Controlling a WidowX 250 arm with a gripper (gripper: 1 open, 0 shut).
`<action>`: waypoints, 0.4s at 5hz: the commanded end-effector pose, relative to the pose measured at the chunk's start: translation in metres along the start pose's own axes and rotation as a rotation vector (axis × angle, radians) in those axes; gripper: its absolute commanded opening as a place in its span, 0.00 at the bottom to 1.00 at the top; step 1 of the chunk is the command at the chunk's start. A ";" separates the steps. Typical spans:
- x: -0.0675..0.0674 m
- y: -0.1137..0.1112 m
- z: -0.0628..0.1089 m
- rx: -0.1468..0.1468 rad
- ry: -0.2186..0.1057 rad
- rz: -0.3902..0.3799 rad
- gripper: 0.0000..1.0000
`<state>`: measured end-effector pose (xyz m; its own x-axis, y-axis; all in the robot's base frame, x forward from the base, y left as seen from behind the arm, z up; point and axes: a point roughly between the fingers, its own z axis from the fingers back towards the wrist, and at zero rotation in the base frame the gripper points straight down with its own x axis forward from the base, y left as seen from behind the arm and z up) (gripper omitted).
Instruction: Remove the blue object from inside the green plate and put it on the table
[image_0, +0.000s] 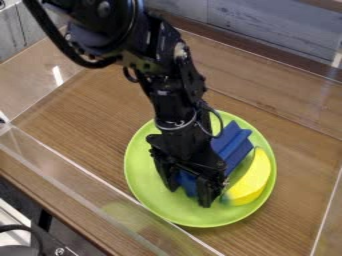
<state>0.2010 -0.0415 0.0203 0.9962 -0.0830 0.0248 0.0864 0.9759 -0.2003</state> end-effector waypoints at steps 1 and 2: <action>-0.009 -0.008 -0.005 0.005 0.007 0.008 0.00; -0.008 0.006 0.000 0.006 0.011 -0.022 0.00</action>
<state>0.1955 -0.0374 0.0201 0.9947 -0.0988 0.0269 0.1022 0.9747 -0.1987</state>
